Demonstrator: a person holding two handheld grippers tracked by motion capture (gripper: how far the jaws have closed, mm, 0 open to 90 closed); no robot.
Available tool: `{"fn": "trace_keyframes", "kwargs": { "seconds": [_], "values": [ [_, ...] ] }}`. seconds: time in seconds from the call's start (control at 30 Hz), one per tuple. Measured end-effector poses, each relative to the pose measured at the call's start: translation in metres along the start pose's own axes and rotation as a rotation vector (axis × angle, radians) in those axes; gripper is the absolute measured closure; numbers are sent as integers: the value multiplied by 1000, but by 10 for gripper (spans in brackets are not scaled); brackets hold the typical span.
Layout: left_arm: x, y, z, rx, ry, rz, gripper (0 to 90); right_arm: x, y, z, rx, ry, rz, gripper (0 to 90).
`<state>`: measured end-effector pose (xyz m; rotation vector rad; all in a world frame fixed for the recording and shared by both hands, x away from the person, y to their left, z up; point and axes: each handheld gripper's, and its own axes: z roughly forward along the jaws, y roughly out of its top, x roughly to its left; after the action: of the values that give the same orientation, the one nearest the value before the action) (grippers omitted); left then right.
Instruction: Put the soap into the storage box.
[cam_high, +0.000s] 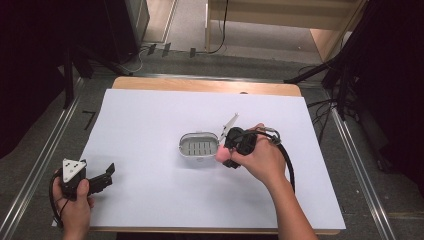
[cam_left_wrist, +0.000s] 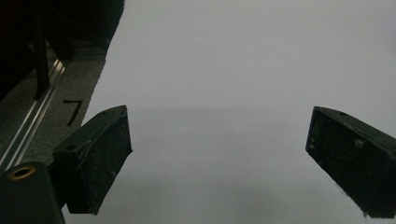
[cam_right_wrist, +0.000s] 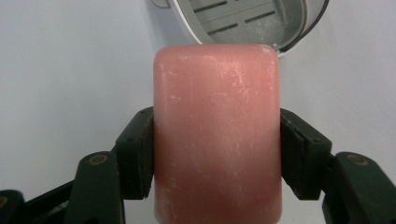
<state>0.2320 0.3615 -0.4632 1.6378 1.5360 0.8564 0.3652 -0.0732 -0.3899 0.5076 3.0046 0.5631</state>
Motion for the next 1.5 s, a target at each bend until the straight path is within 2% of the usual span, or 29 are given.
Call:
{"fn": "trace_keyframes", "kwargs": {
  "seconds": [0.37,0.4,0.53,0.77,1.5],
  "values": [
    [1,0,0,0,-6,-4,73,-1,18,1,5,4,-25,388],
    [1,0,0,0,-6,-5,73,-2,19,1,7,5,-47,388],
    [1,0,0,0,-6,-6,73,-2,24,3,-3,17,-49,388],
    [1,0,0,1,-7,-6,73,-5,34,4,-7,12,-80,388],
    [0,0,1,2,-4,-1,73,-9,65,19,2,36,-125,388]
  ]
}}
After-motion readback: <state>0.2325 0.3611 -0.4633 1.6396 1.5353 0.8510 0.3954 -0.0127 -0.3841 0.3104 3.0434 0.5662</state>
